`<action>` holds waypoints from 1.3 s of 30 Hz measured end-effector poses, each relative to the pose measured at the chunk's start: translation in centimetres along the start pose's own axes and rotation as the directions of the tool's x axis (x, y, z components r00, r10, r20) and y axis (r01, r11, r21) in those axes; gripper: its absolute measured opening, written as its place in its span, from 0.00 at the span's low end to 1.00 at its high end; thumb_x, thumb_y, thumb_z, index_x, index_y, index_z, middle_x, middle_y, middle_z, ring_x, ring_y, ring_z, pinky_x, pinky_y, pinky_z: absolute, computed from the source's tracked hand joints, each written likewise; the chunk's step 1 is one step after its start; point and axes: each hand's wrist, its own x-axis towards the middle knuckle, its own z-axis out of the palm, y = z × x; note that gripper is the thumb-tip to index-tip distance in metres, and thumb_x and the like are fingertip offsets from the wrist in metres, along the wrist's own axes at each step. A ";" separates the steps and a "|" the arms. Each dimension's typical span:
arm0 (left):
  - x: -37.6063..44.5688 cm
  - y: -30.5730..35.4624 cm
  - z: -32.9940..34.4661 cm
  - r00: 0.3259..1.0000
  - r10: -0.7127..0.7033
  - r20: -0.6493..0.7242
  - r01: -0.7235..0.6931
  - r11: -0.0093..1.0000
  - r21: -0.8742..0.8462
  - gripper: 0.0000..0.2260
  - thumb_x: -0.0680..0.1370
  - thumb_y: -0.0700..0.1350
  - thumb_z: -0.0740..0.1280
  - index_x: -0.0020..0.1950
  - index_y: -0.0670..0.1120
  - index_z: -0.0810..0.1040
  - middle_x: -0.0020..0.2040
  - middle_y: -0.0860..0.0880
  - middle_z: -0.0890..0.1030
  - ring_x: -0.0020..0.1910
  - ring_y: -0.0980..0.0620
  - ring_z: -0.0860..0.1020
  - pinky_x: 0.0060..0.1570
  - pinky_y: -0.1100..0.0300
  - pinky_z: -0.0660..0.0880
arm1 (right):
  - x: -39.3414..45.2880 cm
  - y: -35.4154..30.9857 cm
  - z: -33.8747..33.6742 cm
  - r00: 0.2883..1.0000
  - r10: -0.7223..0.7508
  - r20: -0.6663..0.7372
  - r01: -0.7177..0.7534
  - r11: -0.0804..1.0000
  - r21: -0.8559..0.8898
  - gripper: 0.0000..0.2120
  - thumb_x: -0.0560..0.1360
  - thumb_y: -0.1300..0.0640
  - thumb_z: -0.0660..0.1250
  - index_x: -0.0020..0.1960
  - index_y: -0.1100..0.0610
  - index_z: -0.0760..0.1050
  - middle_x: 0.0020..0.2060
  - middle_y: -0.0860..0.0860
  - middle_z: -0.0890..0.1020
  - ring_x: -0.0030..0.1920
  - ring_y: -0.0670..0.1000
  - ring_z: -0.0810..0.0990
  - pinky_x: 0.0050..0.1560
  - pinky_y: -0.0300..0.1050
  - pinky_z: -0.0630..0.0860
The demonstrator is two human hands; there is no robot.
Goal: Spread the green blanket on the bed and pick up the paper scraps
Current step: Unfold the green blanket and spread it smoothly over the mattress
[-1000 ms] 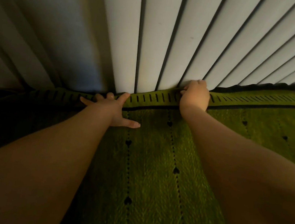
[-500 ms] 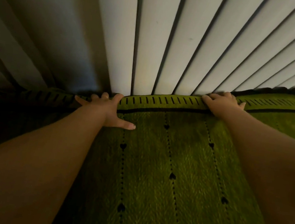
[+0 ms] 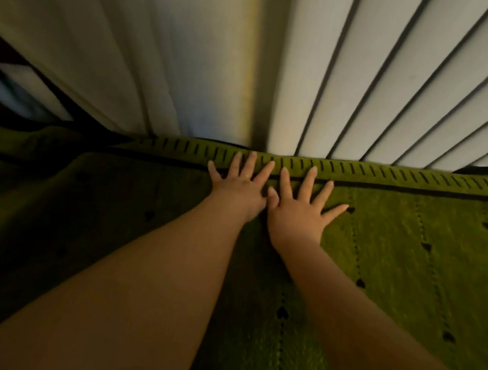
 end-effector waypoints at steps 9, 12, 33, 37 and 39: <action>-14.4 -18.4 3.5 0.915 -0.374 0.150 0.392 0.912 -0.117 0.40 0.70 0.74 0.55 0.69 0.71 0.28 0.73 0.53 0.24 0.74 0.43 0.29 0.62 0.22 0.48 | 0.8 -1.4 -1.4 0.979 0.053 0.199 -0.025 0.990 -0.138 0.34 0.75 0.28 0.42 0.74 0.36 0.32 0.77 0.53 0.33 0.76 0.67 0.35 0.65 0.80 0.41; -15.3 -19.5 3.0 0.921 -0.322 0.220 0.359 0.921 -0.152 0.41 0.71 0.72 0.58 0.70 0.71 0.30 0.73 0.53 0.24 0.74 0.42 0.30 0.62 0.21 0.48 | 0.4 -4.2 -2.4 0.958 0.167 0.233 -0.125 0.975 -0.182 0.33 0.79 0.37 0.49 0.77 0.41 0.35 0.77 0.58 0.36 0.76 0.68 0.38 0.69 0.76 0.44; -11.8 -40.5 -5.1 0.922 -0.224 -0.317 0.103 0.928 -0.357 0.18 0.79 0.40 0.64 0.69 0.46 0.70 0.68 0.41 0.68 0.62 0.41 0.74 0.62 0.52 0.70 | -8.8 -34.3 2.4 0.851 0.040 0.524 0.085 0.973 -0.213 0.72 0.55 0.34 0.78 0.75 0.51 0.27 0.73 0.63 0.27 0.72 0.74 0.34 0.66 0.80 0.48; -8.7 -40.0 -4.8 0.957 -0.122 -0.264 -0.007 0.897 -0.442 0.32 0.80 0.47 0.64 0.79 0.47 0.51 0.77 0.42 0.57 0.73 0.42 0.64 0.70 0.50 0.63 | -8.2 -35.5 3.3 0.832 0.119 0.542 0.049 0.958 -0.284 0.74 0.55 0.36 0.80 0.75 0.53 0.27 0.72 0.66 0.27 0.72 0.76 0.35 0.65 0.80 0.50; -7.2 -39.2 -4.9 0.982 -0.024 -0.189 -0.074 0.866 -0.495 0.32 0.79 0.46 0.65 0.78 0.50 0.53 0.74 0.42 0.66 0.70 0.43 0.68 0.66 0.52 0.67 | -8.1 -35.6 3.6 0.837 0.129 0.532 0.046 0.952 -0.303 0.73 0.55 0.36 0.80 0.76 0.53 0.27 0.72 0.67 0.28 0.72 0.76 0.35 0.65 0.80 0.50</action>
